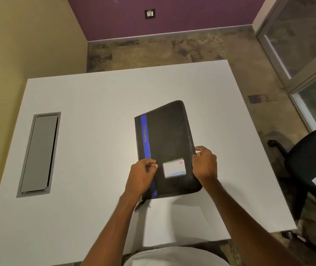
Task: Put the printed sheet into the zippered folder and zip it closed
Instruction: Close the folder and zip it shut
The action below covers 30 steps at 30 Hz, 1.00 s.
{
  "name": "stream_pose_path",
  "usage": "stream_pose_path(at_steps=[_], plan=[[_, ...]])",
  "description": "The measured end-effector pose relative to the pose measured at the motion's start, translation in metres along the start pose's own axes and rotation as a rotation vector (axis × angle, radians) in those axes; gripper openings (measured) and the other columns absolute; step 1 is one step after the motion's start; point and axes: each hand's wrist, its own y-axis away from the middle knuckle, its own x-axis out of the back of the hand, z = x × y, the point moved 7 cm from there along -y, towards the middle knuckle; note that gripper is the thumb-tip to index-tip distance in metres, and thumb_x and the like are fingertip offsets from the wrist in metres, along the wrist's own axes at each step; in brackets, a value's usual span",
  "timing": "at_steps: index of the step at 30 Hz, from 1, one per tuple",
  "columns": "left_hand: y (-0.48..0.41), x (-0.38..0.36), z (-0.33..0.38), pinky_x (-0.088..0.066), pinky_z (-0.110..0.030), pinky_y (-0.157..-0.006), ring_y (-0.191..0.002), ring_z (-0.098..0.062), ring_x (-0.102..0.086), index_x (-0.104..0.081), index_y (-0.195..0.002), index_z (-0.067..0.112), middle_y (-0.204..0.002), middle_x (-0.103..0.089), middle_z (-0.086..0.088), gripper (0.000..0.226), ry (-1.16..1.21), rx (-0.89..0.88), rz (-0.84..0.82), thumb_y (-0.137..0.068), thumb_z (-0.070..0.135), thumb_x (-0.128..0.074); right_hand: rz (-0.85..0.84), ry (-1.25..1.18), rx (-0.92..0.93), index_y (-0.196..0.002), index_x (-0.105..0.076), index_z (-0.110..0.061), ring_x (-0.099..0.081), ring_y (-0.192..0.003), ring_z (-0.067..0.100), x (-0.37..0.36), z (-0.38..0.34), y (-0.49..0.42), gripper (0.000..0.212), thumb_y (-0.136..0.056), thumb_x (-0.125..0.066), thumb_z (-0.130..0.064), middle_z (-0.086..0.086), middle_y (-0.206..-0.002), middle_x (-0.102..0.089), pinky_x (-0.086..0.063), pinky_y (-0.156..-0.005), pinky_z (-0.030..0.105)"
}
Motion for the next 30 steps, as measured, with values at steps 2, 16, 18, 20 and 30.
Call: stream_pose_path(at_steps=[2,16,18,20,30], plan=[[0.011,-0.006,-0.029,-0.051,-0.022,-0.090,-0.103,-0.012,-0.071,-0.077,-0.114,0.017,-0.111,-0.078,0.004,0.020,-0.038,0.050,0.013,-0.097,0.024,-0.069,-0.029,-0.024,-0.062,-0.121,-0.071,-0.008,-0.072,-0.097,0.034,-0.005,0.018,-0.015,0.032,-0.093,-0.057,0.000,0.015,-0.111,-0.076,-0.057,-0.084,0.033],[0.067,-0.037,-0.130,-0.057,-0.039,-0.073,-0.076,-0.019,-0.068,-0.065,-0.092,0.028,-0.081,-0.073,0.009,0.019,-0.067,0.226,0.022,-0.082,0.033,-0.081,-0.189,0.134,-0.041,-0.101,-0.067,0.005,-0.066,-0.092,0.045,-0.047,0.060,-0.039,0.023,-0.086,-0.064,-0.012,0.023,-0.092,-0.066,-0.047,-0.068,0.036],[0.068,-0.041,-0.135,-0.058,-0.041,-0.073,-0.076,-0.019,-0.069,-0.064,-0.090,0.029,-0.080,-0.074,0.009,0.018,-0.078,0.235,0.023,-0.082,0.023,-0.079,-0.242,0.260,-0.018,-0.116,-0.063,-0.001,-0.064,-0.100,0.046,-0.055,0.066,-0.039,0.033,-0.089,-0.063,-0.020,0.022,-0.101,-0.061,-0.052,-0.074,0.042],[0.067,-0.042,-0.140,-0.059,-0.040,-0.071,-0.075,-0.015,-0.071,-0.062,-0.089,0.032,-0.079,-0.074,0.011,0.019,-0.103,0.240,0.042,-0.083,0.023,-0.078,-0.199,0.509,0.047,-0.130,-0.056,-0.009,-0.059,-0.107,0.042,-0.056,0.070,-0.033,0.042,-0.091,-0.062,-0.024,0.020,-0.112,-0.056,-0.052,-0.083,0.046],[0.069,-0.043,-0.148,-0.054,-0.032,-0.068,-0.073,-0.017,-0.070,-0.072,-0.081,0.025,-0.075,-0.073,0.009,0.008,-0.137,0.277,0.057,-0.086,0.021,-0.076,-0.339,0.192,0.407,-0.082,-0.068,-0.014,-0.067,-0.085,0.033,-0.138,0.055,0.129,0.013,-0.085,-0.064,-0.025,0.006,-0.087,-0.070,-0.054,-0.070,0.039]])
